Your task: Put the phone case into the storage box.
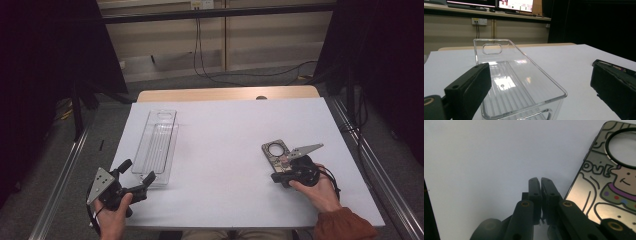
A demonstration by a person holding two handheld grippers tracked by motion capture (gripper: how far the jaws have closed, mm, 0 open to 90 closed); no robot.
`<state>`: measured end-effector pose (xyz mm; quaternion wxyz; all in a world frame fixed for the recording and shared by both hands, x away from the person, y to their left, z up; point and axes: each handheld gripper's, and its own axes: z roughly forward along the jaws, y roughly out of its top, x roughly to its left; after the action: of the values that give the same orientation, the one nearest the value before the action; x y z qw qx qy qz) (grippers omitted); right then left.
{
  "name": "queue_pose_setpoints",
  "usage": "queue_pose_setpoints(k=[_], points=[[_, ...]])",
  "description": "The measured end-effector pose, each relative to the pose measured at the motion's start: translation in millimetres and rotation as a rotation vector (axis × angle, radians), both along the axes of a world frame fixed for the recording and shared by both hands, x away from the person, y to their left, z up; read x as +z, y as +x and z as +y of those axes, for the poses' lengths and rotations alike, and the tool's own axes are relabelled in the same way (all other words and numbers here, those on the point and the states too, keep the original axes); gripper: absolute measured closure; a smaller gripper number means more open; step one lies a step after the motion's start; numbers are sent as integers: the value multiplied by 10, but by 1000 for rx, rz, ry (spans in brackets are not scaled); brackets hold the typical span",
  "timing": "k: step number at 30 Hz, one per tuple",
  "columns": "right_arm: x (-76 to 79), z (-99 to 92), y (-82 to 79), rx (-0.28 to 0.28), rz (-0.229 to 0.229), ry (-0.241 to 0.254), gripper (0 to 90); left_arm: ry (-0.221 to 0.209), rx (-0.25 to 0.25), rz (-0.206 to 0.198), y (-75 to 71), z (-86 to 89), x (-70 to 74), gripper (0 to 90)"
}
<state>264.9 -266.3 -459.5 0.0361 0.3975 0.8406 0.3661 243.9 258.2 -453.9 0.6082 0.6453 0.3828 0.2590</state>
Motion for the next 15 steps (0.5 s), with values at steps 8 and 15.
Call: queue_pose_setpoints(k=[8, 15], points=[[91, -144, -136, -50, -77, 68, 669, 11, -1, -2, 0, 16, 4, 35], [129, -264, -135, -131, -100, 55, 355, 2, 6, 5, 8, 1, -5, 35]])
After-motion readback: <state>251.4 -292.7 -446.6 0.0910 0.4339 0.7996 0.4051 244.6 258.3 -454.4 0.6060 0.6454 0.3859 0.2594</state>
